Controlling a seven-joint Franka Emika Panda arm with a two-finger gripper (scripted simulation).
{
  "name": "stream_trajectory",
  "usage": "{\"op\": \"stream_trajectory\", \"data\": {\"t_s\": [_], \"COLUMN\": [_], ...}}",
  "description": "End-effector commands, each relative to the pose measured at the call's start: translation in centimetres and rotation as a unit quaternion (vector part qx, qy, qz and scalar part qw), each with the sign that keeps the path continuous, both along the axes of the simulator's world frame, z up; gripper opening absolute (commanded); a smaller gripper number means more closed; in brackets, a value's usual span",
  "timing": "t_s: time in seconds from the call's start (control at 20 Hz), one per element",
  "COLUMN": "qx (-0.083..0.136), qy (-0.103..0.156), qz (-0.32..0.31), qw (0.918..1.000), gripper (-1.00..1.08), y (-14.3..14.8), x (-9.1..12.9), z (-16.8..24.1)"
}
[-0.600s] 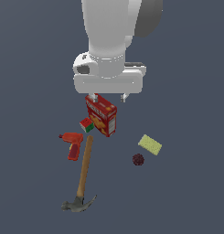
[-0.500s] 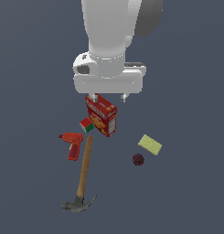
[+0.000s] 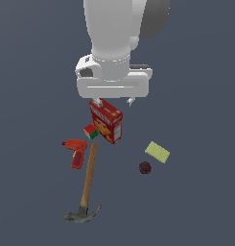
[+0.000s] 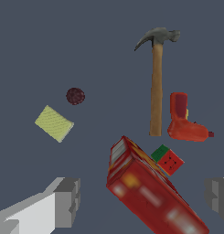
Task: Pick up a designated object from a clutter of objects.
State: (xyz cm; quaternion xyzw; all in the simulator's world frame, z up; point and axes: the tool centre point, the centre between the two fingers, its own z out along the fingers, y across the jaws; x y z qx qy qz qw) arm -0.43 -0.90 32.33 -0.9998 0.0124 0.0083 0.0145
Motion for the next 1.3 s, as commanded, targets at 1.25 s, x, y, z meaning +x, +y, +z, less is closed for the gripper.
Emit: {"op": "stream_trajectory", "data": {"t_s": [1.25], "qx": [0.089], "qy": [-0.045], "qz": [-0.044], "qw": [0.9940], "gripper": [1.08], "y": [-10.0], "x": [8.7], "z": [-15.4]}}
